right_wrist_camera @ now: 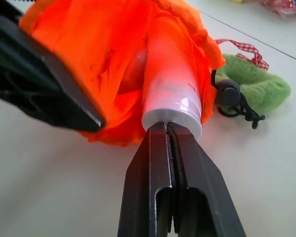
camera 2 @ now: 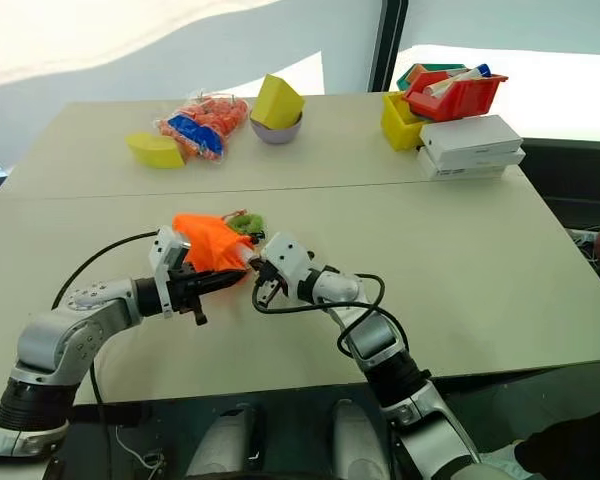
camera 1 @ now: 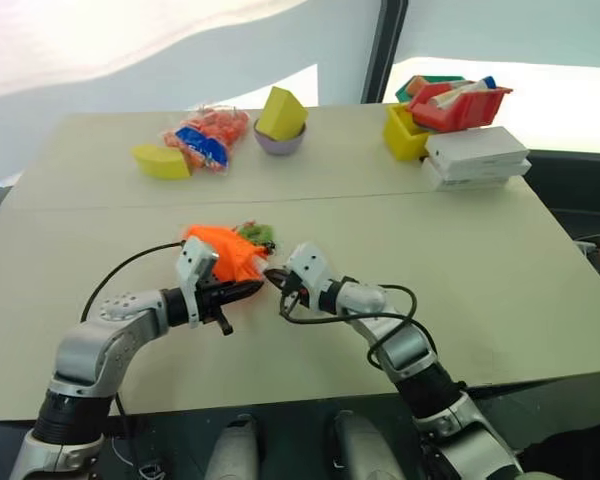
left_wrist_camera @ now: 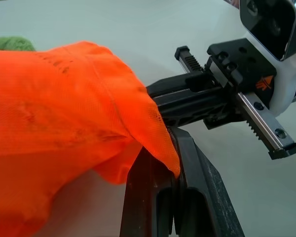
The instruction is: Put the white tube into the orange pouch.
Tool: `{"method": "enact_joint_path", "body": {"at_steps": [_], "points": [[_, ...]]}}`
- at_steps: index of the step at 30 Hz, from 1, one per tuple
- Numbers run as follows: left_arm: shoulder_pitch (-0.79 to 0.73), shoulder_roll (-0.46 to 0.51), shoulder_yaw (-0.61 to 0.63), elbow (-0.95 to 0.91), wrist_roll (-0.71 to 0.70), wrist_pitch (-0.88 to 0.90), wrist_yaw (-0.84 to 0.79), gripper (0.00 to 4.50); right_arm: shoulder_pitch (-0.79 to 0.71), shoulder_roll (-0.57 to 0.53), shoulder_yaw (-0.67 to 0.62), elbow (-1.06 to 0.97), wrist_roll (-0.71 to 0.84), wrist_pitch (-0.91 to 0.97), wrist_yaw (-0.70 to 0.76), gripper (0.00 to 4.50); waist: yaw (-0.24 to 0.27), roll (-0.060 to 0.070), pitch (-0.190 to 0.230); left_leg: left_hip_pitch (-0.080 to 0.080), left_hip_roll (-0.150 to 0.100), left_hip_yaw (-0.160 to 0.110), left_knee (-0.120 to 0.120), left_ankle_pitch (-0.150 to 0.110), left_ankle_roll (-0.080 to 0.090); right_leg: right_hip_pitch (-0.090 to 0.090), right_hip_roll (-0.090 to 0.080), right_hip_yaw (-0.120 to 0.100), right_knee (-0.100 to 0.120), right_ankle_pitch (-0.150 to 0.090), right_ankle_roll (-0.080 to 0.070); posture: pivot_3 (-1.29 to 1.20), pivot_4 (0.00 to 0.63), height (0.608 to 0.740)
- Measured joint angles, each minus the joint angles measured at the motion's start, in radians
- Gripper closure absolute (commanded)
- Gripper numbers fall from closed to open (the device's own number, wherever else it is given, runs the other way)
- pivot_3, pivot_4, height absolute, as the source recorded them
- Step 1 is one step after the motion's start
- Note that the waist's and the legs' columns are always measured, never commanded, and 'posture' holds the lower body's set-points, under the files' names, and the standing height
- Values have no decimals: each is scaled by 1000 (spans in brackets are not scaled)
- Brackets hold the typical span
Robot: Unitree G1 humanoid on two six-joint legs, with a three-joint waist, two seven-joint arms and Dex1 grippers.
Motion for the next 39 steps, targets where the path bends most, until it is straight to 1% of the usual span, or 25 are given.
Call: {"method": "enact_joint_path", "body": {"at_steps": [7,11,15,19,24,29,39], "points": [[17,7,-26,-2,36,-14,2,4500,-24,47,22,59,-16,-47,0,4456,-1,0,0,0,0,0,0,0,0,0,0,0,0,0,0,0,150,740],[26,10,-35,-11,37,-16,2,4500,-25,45,20,57,-15,-64,5,4456,-1,0,0,0,0,0,0,0,0,0,0,0,0,0,0,0,150,740],[51,32,-30,-13,36,-21,-15,4500,-17,10,14,17,-9,-64,39,4456,-1,0,0,0,0,0,0,0,0,0,0,0,0,0,0,0,150,740],[53,31,17,-11,10,-18,-16,4500,6,-27,5,-31,7,-61,68,4456,0,0,0,0,0,0,0,0,0,0,0,0,0,0,0,0,150,740],[57,33,130,5,-54,7,3,4500,39,-72,-11,-64,32,-58,88,4456,0,0,0,0,0,0,0,0,0,0,-1,0,0,0,0,0,150,740],[84,58,188,33,-75,13,2,4500,53,-85,-28,-68,41,-58,87,4456,-2,0,0,0,0,0,0,0,0,-1,0,0,0,0,0,0,150,740],[124,171,307,170,-63,-20,-38,4500,53,-86,-33,-67,41,-60,78,4456,-2,0,0,0,1,1,-2,0,0,-2,-1,0,0,0,-1,0,150,740]]}}
